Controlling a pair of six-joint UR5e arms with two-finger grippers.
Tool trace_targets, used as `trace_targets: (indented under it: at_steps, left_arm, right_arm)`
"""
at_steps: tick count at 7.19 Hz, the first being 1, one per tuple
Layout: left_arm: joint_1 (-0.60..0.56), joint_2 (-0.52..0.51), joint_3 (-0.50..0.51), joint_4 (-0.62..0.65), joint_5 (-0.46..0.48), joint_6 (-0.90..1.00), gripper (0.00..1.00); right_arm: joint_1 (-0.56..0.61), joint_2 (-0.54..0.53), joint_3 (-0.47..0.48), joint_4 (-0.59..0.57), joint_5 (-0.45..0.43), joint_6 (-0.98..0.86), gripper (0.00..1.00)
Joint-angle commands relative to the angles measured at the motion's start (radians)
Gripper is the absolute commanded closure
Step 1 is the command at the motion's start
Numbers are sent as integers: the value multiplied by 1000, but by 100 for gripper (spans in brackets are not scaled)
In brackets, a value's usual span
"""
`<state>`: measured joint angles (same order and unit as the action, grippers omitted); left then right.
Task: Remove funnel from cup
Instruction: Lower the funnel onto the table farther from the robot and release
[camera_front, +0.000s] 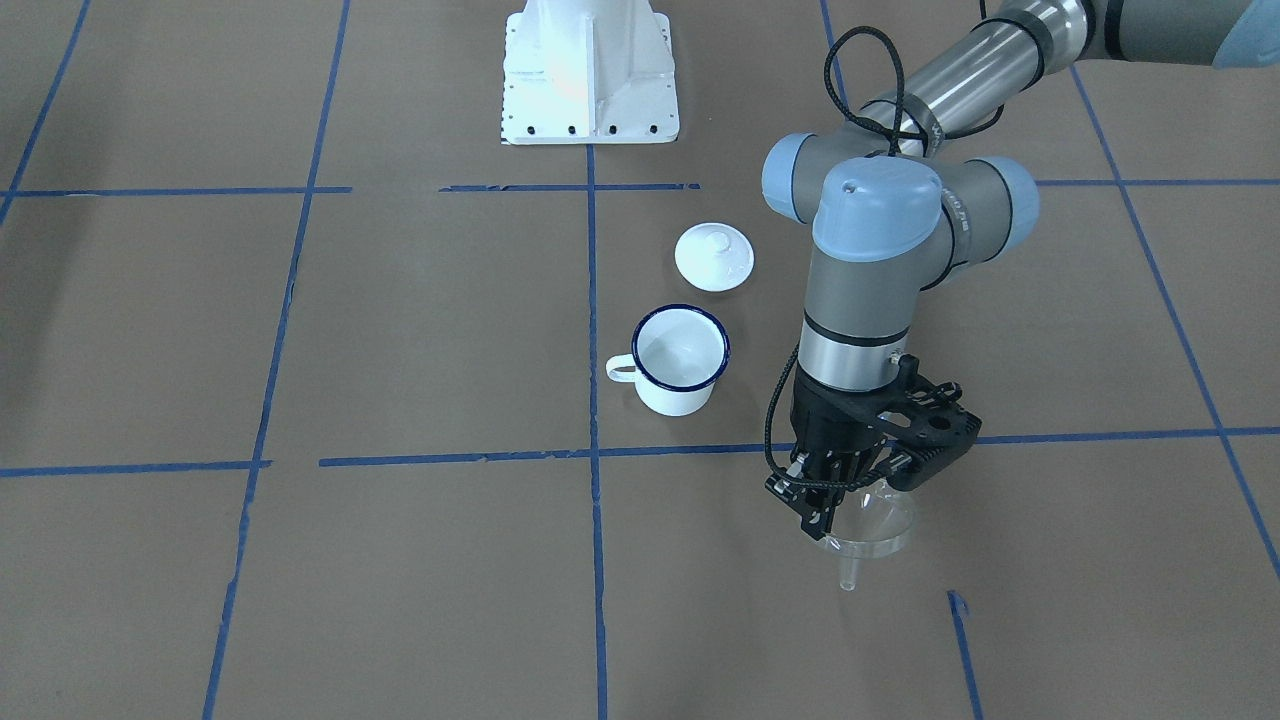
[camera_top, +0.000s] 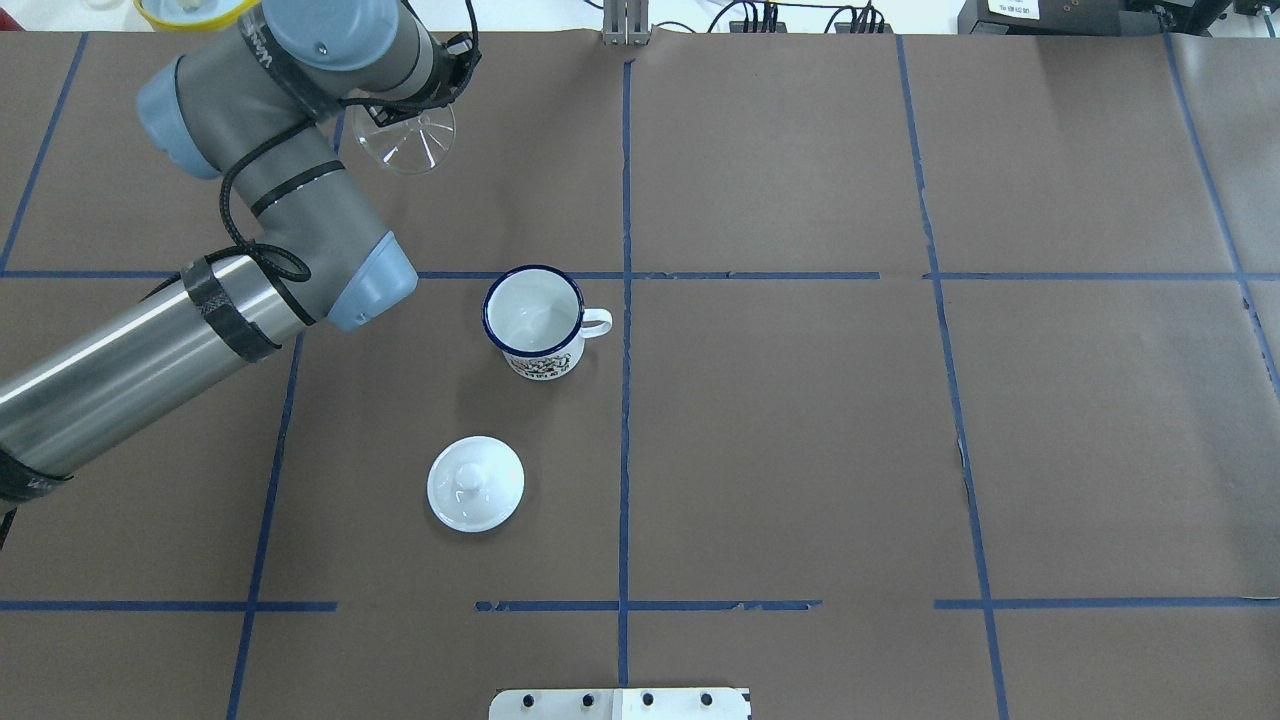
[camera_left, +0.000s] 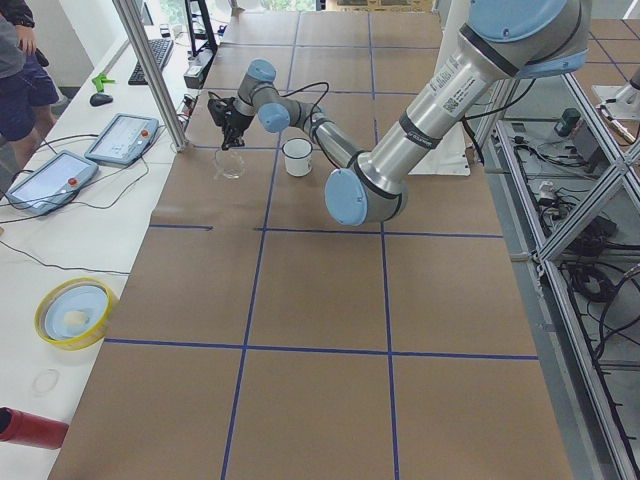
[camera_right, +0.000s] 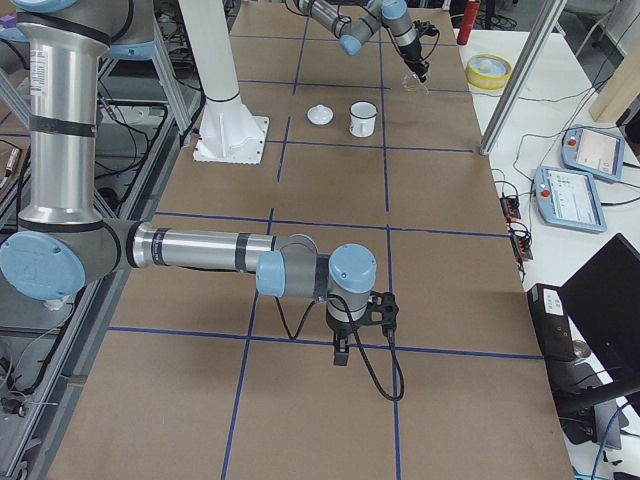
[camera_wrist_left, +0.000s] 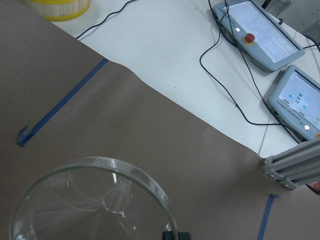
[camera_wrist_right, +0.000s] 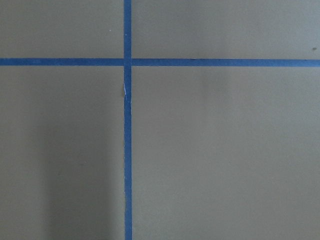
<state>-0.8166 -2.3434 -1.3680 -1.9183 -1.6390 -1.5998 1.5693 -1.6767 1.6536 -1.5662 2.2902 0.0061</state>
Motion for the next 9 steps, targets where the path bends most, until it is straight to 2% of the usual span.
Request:
trace_targets:
  at_steps: [1,6,7,9]
  left_arm:
    - [54,24,42,-68,42,-15,100]
    - [62,50,53,-108,76,-15,100]
    - [62,50,53,-108,76,-12,95]
    - [63,52,52,-108,74,-2,42]
  right_arm:
    - [0,0,0,0,0,0,0]
    - [0,0,0,0,0,0,0]
    - [0,0,0,0,0,0,0]
    - [0,0,0,0,0,0,0]
